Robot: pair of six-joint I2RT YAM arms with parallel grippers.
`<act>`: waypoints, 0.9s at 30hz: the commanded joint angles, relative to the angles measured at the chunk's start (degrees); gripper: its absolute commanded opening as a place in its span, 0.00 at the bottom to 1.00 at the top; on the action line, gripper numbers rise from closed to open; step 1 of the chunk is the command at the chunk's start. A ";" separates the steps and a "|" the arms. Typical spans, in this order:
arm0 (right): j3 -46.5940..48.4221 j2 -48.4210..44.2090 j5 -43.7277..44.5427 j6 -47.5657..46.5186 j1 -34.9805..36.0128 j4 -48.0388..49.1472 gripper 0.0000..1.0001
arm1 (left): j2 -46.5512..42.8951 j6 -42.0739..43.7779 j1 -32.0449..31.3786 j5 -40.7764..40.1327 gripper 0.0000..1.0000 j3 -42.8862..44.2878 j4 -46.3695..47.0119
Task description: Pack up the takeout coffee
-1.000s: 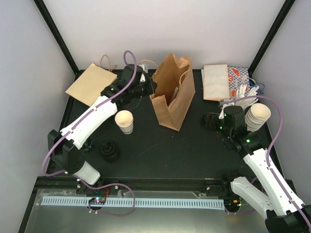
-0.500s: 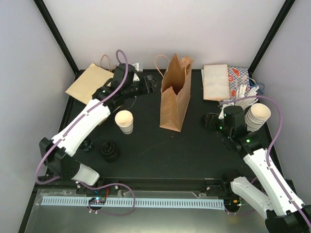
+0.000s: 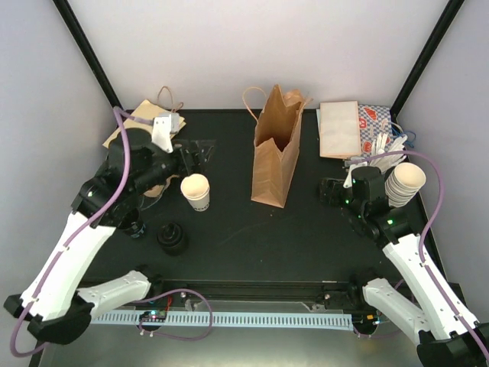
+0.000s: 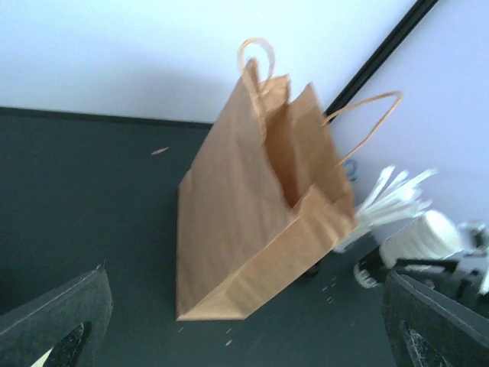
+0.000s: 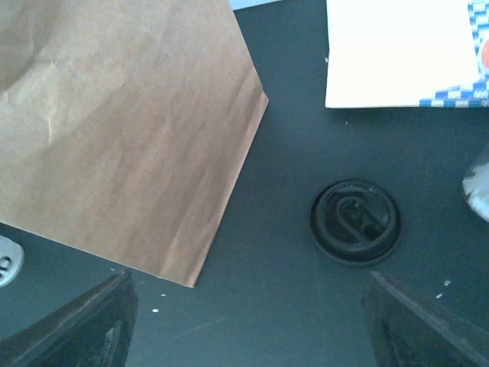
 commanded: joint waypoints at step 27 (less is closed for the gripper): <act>-1.41 -0.80 0.22 0.82 0.26 0.42 1.00 | 2.21 6.95 4.09 -10.19 0.93 -21.95 -11.64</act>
